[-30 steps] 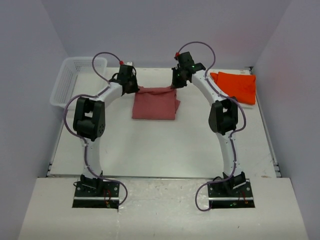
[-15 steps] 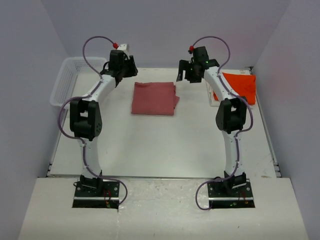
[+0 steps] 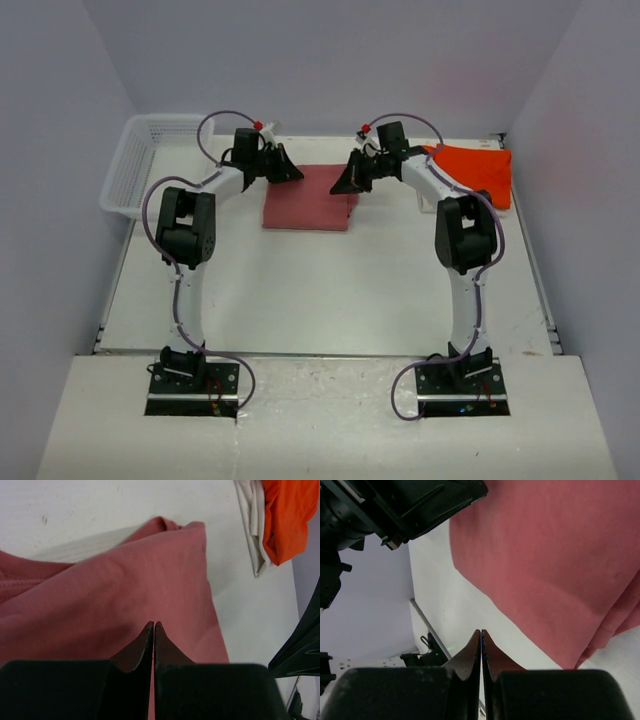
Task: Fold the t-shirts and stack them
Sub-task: Fold the long partially folded tshirt into a neat square
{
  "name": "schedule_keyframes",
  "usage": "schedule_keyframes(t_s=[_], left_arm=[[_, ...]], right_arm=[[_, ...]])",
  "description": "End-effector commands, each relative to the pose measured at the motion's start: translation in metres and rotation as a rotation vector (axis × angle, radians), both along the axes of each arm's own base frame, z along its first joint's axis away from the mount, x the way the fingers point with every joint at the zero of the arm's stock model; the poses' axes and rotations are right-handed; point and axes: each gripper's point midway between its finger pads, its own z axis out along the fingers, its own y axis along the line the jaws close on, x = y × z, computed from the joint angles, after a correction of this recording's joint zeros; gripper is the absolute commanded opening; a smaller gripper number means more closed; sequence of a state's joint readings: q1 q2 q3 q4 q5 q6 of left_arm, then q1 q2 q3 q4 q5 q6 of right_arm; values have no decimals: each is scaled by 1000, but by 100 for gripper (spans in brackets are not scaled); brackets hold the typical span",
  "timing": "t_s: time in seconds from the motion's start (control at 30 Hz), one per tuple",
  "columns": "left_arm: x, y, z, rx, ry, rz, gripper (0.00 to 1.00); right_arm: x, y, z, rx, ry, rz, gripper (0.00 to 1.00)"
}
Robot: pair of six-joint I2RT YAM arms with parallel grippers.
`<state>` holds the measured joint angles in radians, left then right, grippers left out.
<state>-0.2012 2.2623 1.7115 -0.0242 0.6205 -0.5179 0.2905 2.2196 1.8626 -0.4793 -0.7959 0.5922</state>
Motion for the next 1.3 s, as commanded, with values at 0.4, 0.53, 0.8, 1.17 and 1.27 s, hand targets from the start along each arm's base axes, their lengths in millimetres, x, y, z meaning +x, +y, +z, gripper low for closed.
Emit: schedule_keyframes(t_s=[0.4, 0.53, 0.8, 1.17, 1.27], left_arm=[[18, 26, -4, 114, -35, 65, 0], [24, 36, -7, 145, -38, 90, 0], [49, 71, -14, 178, -29, 176, 0], [55, 80, -53, 202, 35, 179, 0], [57, 83, -57, 221, 37, 195, 0]], right_arm=[[-40, -8, -101, -418, 136, -46, 0], [-45, -17, -103, -464, 140, -106, 0], [-55, -27, -110, -521, 178, -131, 0], [-83, -35, -117, -511, 214, -127, 0], [-89, -36, -119, -503, 215, -125, 0]])
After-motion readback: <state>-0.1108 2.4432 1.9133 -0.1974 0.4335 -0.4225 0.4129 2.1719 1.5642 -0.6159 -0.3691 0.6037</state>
